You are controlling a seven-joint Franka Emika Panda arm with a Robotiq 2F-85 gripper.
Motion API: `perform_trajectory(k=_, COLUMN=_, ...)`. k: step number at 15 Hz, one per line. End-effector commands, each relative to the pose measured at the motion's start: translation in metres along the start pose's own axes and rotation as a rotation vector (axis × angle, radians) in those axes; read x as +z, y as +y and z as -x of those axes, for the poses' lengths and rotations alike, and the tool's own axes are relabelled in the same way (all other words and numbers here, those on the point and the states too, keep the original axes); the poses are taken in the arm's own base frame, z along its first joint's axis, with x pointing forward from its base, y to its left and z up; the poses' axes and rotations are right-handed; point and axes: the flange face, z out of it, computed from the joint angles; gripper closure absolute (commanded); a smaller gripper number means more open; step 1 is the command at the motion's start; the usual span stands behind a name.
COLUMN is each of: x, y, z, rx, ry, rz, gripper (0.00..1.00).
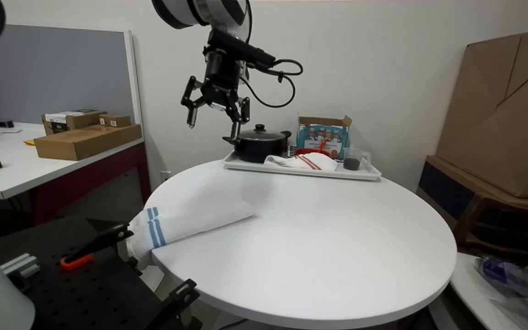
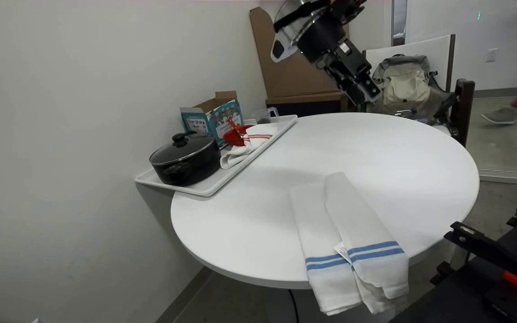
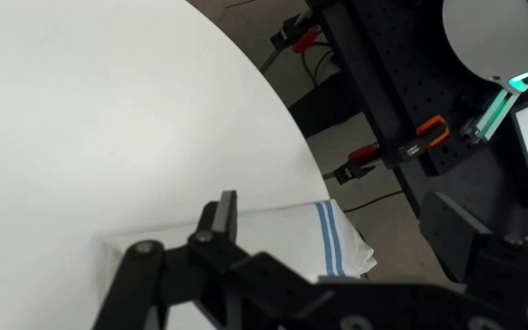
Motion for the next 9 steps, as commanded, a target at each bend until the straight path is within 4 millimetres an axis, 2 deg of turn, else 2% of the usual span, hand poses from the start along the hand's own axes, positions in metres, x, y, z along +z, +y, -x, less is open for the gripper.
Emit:
perform_trajectory(k=1, x=-0.03, y=0.039, z=0.024, rx=0.051, ry=0.05, rz=0.007, gripper=0.0)
perform_trajectory(k=4, x=-0.051, y=0.083, z=0.042, rx=0.099, ry=0.094, rz=0.043, gripper=0.0)
perform_trajectory(k=7, x=-0.067, y=0.134, z=0.046, rx=0.161, ry=0.156, rz=0.038, gripper=0.0)
perform_trajectory(k=8, x=-0.059, y=0.1, z=0.053, rx=0.144, ry=0.139, rz=0.057, gripper=0.0)
perform_trajectory(k=9, x=-0.063, y=0.113, z=0.053, rx=0.157, ry=0.15, rz=0.059, gripper=0.0)
